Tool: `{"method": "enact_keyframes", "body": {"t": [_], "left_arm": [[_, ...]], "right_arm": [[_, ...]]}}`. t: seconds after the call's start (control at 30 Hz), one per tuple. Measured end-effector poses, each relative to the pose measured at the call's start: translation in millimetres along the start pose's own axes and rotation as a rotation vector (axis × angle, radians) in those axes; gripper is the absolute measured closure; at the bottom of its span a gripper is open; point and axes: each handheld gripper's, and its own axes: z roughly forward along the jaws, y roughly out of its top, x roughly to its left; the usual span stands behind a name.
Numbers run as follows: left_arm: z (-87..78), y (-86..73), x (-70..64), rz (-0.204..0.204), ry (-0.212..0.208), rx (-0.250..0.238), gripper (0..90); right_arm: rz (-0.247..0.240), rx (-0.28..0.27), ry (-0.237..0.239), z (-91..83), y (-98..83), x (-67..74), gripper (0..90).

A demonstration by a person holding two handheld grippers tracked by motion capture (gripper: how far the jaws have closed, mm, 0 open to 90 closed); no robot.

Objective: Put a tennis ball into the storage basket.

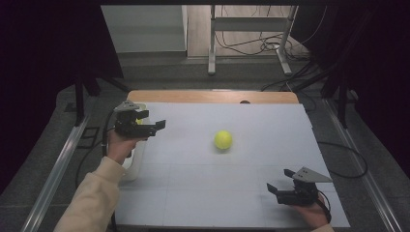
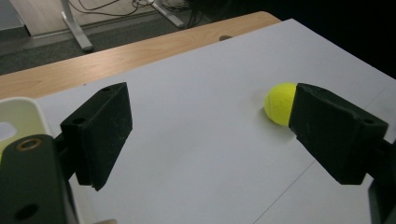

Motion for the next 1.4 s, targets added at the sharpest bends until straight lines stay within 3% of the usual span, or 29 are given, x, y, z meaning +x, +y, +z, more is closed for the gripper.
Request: {"method": "enact_keyframes", "body": {"t": [0.2, 0.53, 0.93, 1.4], "left_arm": [[10.0, 4.3, -13.0, 0.004, -0.036, -0.009, 14.4], [19.0, 9.4, -28.2, 0.038, -0.057, -0.006, 14.4], [38.7, 13.0, -44.7, 0.083, -0.077, 0.033, 14.5], [59.9, 13.9, -56.4, 0.099, -0.103, 0.062, 14.6]], "right_arm": [[0.0, -0.009, 0.005, -1.5, 0.4, 0.6, 11.4], [-0.002, -0.004, 0.003, -1.2, 0.6, 1.1, 11.4], [-0.004, -0.003, 0.004, -0.5, 1.6, 1.9, 11.4], [-0.005, 0.0, 0.002, -0.4, 2.1, 2.7, 11.4]]}}
